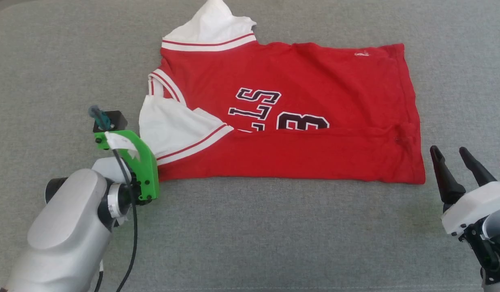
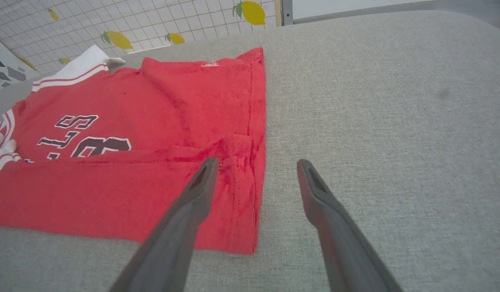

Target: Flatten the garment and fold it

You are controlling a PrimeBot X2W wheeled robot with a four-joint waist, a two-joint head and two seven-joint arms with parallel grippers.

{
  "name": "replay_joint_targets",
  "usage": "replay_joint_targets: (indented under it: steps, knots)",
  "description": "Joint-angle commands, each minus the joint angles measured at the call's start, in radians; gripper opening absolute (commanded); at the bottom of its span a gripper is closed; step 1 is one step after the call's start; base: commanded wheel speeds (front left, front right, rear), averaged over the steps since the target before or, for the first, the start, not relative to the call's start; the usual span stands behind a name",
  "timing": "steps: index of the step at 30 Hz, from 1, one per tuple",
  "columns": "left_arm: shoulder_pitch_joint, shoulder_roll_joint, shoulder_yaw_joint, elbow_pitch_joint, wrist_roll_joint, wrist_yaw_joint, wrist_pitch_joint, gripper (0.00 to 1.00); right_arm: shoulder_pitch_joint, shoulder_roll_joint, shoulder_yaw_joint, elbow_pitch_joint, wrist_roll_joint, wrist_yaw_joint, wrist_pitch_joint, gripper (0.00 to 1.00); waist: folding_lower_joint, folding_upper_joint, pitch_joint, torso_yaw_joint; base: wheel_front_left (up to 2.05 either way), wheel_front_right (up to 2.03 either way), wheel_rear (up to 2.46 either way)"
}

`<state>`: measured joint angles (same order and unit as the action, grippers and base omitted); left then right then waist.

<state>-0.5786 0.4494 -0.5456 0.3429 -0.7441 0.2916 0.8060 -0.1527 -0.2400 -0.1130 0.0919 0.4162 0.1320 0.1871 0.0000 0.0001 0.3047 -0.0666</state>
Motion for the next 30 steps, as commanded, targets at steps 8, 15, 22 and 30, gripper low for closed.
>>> replay_joint_targets:
  steps: [8, 15, 22, 30]
  knots:
    - [0.105, -0.008, 0.038, -0.063, -0.052, 0.0, -0.084, 0.0, -0.045, -0.051, 0.029, -0.019, -0.089, -0.001, 0.244, 1.0, 0.0, -0.0001, -0.007, 0.003, 0.0, 0.0, 0.0]
    - [0.133, 0.011, 0.056, -0.19, -0.047, 0.029, -0.11, 0.0, -0.148, -0.083, 0.131, -0.04, -0.223, -0.001, 0.68, 1.0, 0.0, -0.0001, 0.029, 0.029, 0.0, 0.0, 0.0]
    - [0.122, 0.014, 0.051, -0.234, -0.03, 0.04, -0.12, 0.0, -0.177, -0.104, 0.216, 0.036, -0.248, -0.001, 0.776, 1.0, 0.0, -0.0001, 0.064, 0.051, 0.0, 0.0, 0.0]
    - [0.128, 0.016, 0.062, -0.242, -0.036, 0.035, -0.145, 0.0, -0.183, -0.14, 0.248, 0.067, -0.181, -0.001, 0.837, 0.0, 0.0, -0.0001, 0.048, 0.053, 0.0, 0.0, 0.0]
